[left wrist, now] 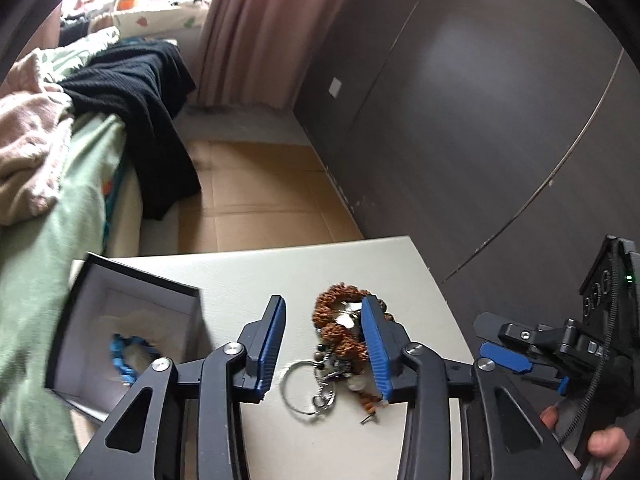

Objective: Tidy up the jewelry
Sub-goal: 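Grasp the brown rudraksha bead bracelet with the left gripper, then lift the brown bracelet with the left gripper while the right gripper grasps the white butterfly pendant, then lower the brown bracelet into the black box and open the left gripper, then lower the butterfly pendant into the black box and open the right gripper, then grasp the red string bracelet with the left gripper and lift it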

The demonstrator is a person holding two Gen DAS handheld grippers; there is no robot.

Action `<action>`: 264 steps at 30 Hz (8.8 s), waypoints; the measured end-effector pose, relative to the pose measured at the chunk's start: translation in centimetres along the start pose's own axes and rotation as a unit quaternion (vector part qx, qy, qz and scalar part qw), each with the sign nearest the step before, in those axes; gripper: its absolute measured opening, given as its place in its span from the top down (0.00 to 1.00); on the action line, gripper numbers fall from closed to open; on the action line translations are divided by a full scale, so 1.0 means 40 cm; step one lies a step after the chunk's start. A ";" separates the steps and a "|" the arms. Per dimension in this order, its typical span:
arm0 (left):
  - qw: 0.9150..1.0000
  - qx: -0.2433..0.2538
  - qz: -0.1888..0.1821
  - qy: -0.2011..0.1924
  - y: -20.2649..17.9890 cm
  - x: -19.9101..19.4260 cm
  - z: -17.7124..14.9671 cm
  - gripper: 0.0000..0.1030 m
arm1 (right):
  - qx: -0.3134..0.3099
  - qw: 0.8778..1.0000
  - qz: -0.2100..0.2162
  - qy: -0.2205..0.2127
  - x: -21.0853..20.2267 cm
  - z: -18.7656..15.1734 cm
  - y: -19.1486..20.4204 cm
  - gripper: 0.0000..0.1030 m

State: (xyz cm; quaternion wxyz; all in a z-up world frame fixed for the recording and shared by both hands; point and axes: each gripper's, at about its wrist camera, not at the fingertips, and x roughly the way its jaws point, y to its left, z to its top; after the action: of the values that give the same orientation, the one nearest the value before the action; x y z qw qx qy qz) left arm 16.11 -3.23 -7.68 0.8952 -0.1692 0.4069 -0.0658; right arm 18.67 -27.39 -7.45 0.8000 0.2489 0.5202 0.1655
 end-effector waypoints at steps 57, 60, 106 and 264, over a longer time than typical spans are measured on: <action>0.996 -0.032 -0.080 -0.012 0.021 -0.091 0.000 0.81 | 0.001 0.999 -0.008 0.040 0.082 0.003 0.008 0.17; 0.996 -0.047 -0.070 -0.015 0.061 -0.104 0.003 0.81 | -0.016 0.999 -0.013 0.046 0.100 -0.004 0.023 0.17; 0.991 -0.115 -0.033 -0.054 0.211 -0.190 0.014 0.81 | -0.216 0.973 -0.008 0.085 0.174 -0.029 0.140 0.62; 0.999 0.034 0.003 -0.002 -0.034 -0.015 -0.033 0.93 | -0.035 0.999 -0.014 0.023 -0.002 0.023 -0.042 0.00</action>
State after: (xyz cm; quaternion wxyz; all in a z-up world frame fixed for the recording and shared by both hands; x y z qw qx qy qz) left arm 14.75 -4.67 -7.61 0.9013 -0.1381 0.4034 -0.0764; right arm 19.48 -29.03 -8.04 0.7983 0.2090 0.5360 0.1780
